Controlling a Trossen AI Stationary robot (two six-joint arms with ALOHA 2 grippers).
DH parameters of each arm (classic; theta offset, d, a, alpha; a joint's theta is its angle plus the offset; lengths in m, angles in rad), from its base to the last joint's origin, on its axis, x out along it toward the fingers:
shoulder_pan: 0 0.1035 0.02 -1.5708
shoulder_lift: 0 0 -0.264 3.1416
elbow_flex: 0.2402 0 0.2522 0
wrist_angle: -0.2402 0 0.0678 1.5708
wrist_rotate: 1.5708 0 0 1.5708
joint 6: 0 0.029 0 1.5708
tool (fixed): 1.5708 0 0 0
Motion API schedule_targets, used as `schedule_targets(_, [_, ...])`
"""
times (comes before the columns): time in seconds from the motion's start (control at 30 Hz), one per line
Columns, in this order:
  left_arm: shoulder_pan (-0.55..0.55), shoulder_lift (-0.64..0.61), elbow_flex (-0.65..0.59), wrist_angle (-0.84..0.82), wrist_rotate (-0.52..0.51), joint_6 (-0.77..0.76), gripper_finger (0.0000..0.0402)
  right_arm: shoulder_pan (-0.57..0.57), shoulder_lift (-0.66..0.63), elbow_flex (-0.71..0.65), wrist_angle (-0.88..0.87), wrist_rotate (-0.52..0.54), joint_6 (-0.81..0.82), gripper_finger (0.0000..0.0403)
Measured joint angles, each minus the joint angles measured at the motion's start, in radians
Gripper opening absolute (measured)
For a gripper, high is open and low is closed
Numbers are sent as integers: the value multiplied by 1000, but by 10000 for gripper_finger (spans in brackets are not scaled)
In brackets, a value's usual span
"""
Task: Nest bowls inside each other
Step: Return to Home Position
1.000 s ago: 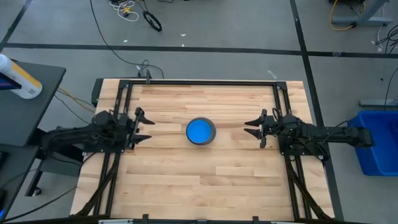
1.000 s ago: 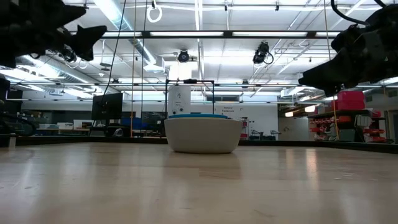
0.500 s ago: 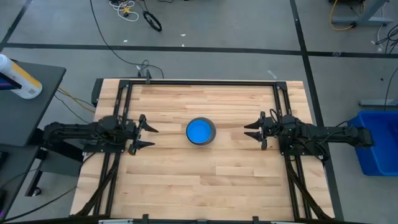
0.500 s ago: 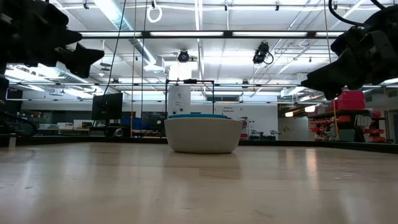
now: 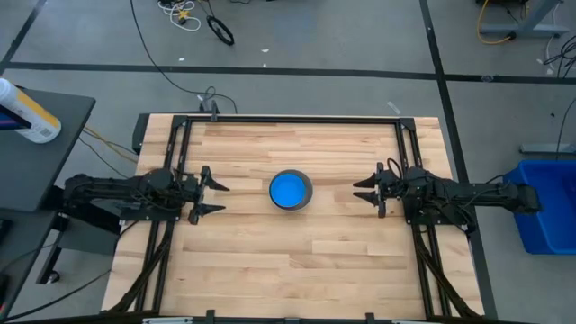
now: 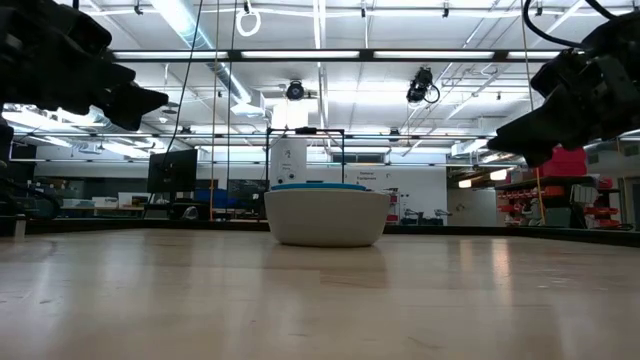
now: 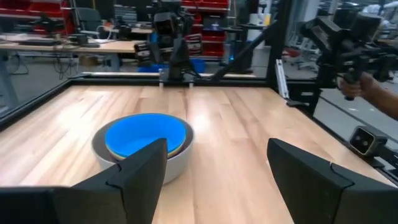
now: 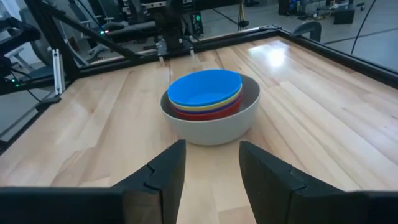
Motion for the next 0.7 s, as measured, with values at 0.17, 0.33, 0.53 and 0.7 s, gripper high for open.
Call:
schedule_targets(0.17, [0, 0, 1, -9, -12, -7, 283, 0, 0, 0, -9, 0, 0, 162])
schedule_targets(0.33, [0, 0, 1, -14, -24, -23, 285, 0, 0, 0, -11, -17, 1, 157])
schedule_targets(0.53, [0, 0, 1, -17, -29, -22, 284, 0, 0, 0, 8, -22, -30, 158])
schedule_targets(0.7, [0, 0, 1, -18, -30, -24, 283, 0, -7, 0, -7, 13, -76, 163])
